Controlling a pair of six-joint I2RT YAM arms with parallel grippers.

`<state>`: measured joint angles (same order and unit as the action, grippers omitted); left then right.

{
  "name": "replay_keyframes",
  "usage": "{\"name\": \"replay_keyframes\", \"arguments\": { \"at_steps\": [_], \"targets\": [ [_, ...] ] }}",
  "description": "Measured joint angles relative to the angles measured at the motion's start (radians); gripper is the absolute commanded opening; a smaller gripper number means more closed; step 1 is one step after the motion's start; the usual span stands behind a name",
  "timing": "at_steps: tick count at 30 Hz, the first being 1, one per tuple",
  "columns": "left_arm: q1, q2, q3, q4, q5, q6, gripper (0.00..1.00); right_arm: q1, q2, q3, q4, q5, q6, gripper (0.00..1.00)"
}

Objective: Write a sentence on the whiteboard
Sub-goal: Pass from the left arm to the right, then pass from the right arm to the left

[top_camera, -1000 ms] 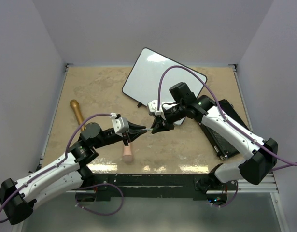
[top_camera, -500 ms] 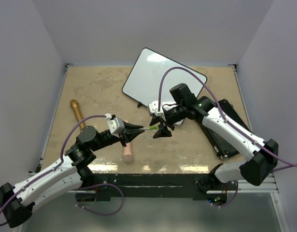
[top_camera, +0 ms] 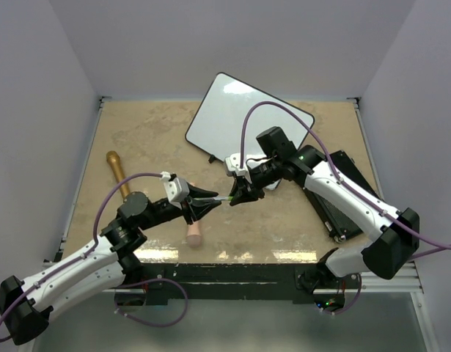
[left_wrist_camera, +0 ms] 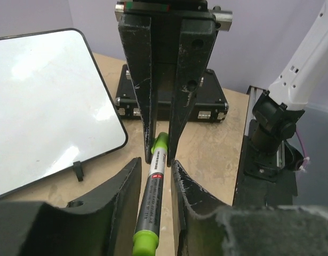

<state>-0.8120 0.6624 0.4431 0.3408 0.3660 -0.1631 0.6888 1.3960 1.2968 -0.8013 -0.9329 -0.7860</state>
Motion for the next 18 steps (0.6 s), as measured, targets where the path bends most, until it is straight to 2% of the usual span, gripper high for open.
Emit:
{"name": "replay_keyframes", "arguments": {
  "at_steps": [8,18],
  "targets": [
    [0.0,0.039,0.084,-0.168,0.031,0.053,0.42,0.0,0.0,0.0,-0.009,0.006,-0.011,0.0],
    [0.0,0.109,0.197,-0.296,0.063,0.113,0.4,0.0,0.0,0.0,-0.014,0.025,-0.019,0.0]
  ]
}}
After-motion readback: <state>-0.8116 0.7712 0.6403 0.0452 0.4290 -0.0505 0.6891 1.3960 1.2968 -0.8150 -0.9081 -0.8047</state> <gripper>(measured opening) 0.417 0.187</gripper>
